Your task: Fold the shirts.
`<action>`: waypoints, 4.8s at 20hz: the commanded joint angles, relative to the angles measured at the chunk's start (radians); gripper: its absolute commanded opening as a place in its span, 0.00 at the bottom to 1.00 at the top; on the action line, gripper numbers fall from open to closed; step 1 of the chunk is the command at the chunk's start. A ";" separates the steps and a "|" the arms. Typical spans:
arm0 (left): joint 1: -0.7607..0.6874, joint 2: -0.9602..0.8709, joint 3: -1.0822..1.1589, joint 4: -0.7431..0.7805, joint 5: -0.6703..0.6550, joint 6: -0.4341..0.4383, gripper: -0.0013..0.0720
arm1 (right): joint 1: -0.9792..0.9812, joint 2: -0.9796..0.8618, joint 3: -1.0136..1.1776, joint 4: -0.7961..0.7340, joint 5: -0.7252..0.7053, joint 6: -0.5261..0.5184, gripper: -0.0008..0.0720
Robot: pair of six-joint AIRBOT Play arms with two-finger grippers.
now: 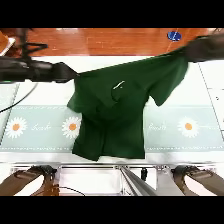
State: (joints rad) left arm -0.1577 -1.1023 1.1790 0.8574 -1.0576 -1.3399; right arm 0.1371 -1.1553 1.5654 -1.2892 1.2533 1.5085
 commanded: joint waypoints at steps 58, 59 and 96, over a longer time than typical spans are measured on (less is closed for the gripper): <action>0.105 -0.669 0.214 -0.185 -0.209 0.165 0.05 | 0.153 -0.058 -1.070 0.592 -0.189 -0.154 0.04; 0.105 -0.668 0.214 -0.185 -0.212 0.165 0.05 | 0.153 -0.058 -1.070 0.638 -0.188 -0.203 0.03; 0.359 0.179 -0.488 -0.006 -0.245 0.082 0.71 | -0.624 -0.337 -0.039 0.323 0.203 -0.161 0.57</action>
State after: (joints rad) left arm 0.0177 -0.9802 0.6025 0.7864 -1.2121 -1.2575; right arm -0.3527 -1.5875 1.5383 -0.7895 1.3380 1.3663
